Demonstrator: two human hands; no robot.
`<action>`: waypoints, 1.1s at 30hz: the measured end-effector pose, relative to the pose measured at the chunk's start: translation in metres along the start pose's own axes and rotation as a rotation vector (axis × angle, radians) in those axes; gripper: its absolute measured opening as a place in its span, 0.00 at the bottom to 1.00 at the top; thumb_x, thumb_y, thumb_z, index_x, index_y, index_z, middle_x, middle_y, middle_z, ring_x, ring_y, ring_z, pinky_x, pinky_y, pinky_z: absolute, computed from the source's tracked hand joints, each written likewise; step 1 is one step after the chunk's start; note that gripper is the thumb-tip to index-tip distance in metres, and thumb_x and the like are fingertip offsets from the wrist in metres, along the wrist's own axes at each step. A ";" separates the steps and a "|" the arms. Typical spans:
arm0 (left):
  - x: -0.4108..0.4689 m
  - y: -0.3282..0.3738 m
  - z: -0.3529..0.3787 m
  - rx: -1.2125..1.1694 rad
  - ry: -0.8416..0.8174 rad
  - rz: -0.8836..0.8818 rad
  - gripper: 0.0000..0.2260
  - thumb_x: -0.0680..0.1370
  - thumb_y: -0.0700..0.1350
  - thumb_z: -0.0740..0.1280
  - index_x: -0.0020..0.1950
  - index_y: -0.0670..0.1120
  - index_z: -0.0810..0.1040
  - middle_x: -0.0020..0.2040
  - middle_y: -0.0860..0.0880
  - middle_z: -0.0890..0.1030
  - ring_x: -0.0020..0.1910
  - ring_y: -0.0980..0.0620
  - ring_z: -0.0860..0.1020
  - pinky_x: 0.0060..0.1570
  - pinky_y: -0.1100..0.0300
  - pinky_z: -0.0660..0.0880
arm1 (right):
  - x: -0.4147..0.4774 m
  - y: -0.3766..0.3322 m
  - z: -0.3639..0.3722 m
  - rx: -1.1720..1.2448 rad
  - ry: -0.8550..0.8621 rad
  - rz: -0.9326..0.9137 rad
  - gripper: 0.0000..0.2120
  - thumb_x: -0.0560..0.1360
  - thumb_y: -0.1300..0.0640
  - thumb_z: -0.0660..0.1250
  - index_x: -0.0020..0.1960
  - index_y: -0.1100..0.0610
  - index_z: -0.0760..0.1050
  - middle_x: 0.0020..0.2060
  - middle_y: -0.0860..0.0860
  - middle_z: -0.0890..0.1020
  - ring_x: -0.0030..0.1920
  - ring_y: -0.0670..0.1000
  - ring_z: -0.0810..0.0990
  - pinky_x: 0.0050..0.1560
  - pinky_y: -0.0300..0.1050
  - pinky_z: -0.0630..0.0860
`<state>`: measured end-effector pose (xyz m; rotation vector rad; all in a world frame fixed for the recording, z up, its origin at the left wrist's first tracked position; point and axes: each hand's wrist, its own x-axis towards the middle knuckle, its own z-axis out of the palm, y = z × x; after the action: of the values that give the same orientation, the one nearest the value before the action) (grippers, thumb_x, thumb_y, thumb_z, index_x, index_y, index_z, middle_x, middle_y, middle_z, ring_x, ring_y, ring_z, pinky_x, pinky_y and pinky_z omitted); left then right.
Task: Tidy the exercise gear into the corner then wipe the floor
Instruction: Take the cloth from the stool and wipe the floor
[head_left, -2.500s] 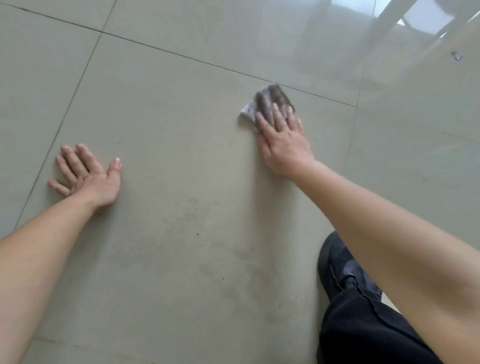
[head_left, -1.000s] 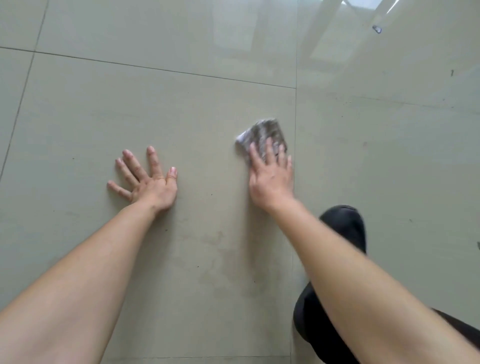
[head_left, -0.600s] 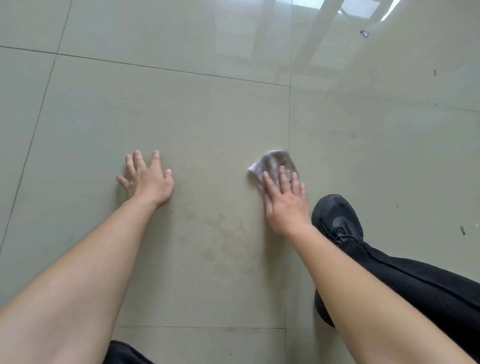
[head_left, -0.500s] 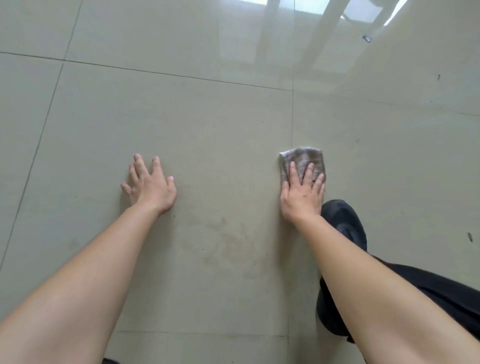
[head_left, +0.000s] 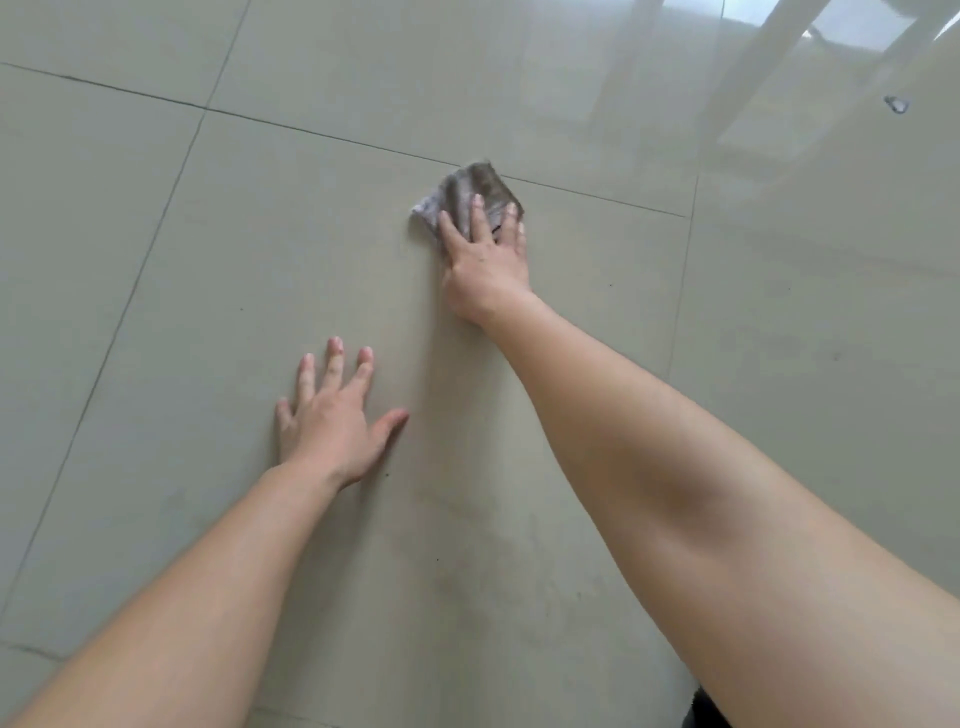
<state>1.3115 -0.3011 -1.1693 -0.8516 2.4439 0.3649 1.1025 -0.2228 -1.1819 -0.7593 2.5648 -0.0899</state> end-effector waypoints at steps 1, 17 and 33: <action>0.000 -0.001 -0.001 -0.004 -0.010 -0.002 0.37 0.76 0.67 0.60 0.80 0.59 0.47 0.81 0.53 0.39 0.80 0.46 0.42 0.74 0.39 0.53 | -0.002 -0.023 0.000 -0.054 -0.039 -0.133 0.30 0.82 0.56 0.51 0.82 0.45 0.45 0.81 0.54 0.41 0.79 0.67 0.38 0.78 0.61 0.40; 0.020 0.041 -0.034 -0.088 -0.258 -0.344 0.44 0.74 0.57 0.71 0.81 0.51 0.48 0.81 0.45 0.41 0.79 0.41 0.47 0.77 0.54 0.48 | 0.087 0.268 -0.132 -0.100 -0.315 0.151 0.29 0.84 0.45 0.49 0.79 0.36 0.38 0.80 0.49 0.36 0.80 0.60 0.40 0.77 0.66 0.44; 0.147 0.219 -0.296 -0.015 0.025 0.138 0.30 0.82 0.58 0.57 0.81 0.54 0.50 0.81 0.47 0.45 0.80 0.46 0.45 0.76 0.50 0.47 | 0.083 0.260 -0.114 -0.065 -0.219 0.137 0.32 0.83 0.52 0.51 0.81 0.44 0.38 0.80 0.55 0.37 0.79 0.67 0.39 0.78 0.65 0.44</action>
<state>0.9595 -0.3271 -0.9892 -0.6994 2.5329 0.4249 0.8599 -0.0546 -1.1630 -0.5797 2.4116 0.1150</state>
